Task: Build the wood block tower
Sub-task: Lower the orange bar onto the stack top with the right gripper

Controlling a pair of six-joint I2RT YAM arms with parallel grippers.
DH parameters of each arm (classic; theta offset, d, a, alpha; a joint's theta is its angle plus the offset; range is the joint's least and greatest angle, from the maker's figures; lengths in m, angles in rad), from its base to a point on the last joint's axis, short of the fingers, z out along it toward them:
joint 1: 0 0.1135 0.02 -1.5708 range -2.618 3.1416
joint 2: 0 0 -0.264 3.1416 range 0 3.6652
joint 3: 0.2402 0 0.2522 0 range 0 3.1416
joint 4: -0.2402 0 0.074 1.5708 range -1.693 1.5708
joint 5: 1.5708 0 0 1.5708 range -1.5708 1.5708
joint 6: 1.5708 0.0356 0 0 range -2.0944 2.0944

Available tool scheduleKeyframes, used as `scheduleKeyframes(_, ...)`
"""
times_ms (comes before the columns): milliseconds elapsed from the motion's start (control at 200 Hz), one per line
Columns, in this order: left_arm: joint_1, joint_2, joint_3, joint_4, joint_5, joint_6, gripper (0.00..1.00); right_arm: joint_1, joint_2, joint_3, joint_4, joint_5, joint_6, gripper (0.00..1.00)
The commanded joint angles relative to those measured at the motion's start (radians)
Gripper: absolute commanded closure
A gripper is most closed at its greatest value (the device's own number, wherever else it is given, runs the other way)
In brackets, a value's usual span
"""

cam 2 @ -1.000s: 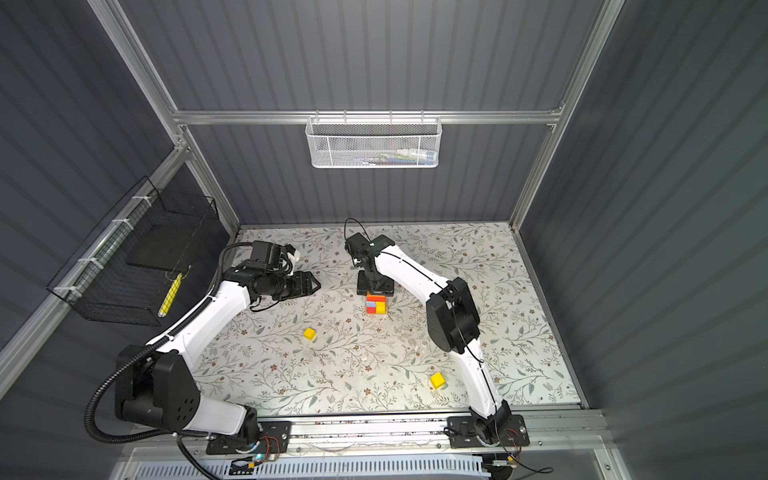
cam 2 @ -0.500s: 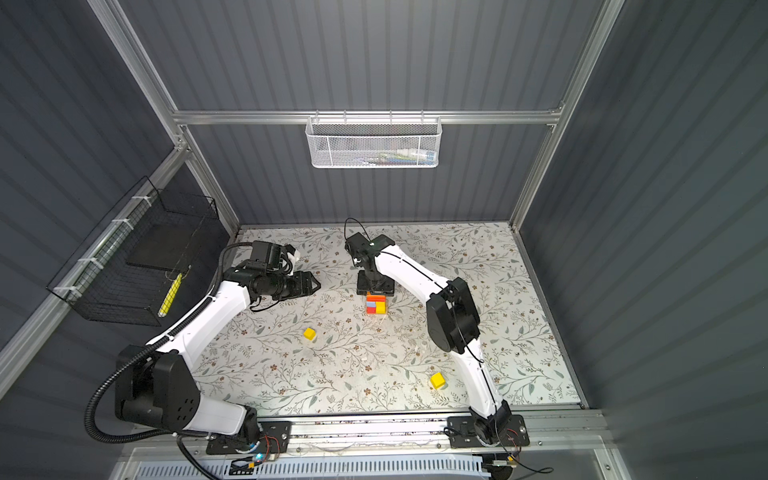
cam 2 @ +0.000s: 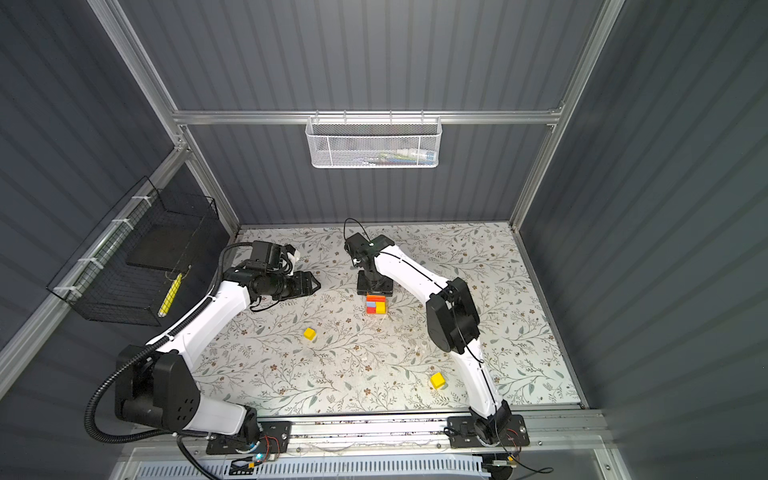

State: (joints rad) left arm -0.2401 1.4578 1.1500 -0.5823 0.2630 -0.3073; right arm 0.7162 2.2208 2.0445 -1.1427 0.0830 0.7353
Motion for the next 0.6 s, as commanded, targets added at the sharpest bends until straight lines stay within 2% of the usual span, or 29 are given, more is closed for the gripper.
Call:
scheduleKeyframes(0, 0.010, 0.004, -0.015, -0.007, 0.009, 0.016, 0.25, 0.008, -0.010, 0.013, -0.034, 0.022, 0.017, 0.41)
scheduleKeyframes(375, 0.010, 0.001, -0.019, -0.002, 0.012, 0.014, 0.25, 0.014, -0.022, 0.008, -0.040, 0.040, 0.029, 0.42)
scheduleKeyframes(595, 0.010, 0.001, -0.020, 0.000, 0.013, 0.013, 0.25, 0.016, -0.026, 0.000, -0.039, 0.043, 0.036, 0.39)
